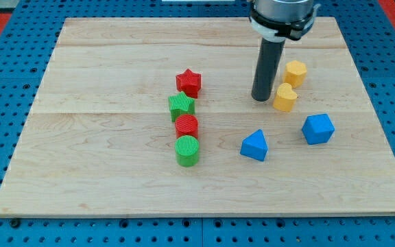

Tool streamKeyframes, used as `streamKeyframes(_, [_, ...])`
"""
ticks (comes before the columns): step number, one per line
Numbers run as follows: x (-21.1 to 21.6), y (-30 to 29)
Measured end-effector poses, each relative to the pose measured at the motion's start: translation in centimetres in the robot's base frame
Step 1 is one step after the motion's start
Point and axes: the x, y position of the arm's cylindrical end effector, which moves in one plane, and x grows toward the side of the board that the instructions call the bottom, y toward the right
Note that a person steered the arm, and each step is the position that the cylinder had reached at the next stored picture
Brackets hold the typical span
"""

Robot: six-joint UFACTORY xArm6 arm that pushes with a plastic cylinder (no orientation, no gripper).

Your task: Slide the triangle slightly towards bottom

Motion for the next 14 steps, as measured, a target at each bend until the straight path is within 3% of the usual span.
streamKeyframes(6, [1.1,3.2])
streamKeyframes(8, [1.6,-0.3])
streamKeyframes(9, [2.7,-2.1])
streamKeyframes(10, [8.5,-1.5])
streamKeyframes(12, [8.5,-1.0])
streamKeyframes(13, [9.9,5.0])
streamKeyframes(14, [11.6,7.1])
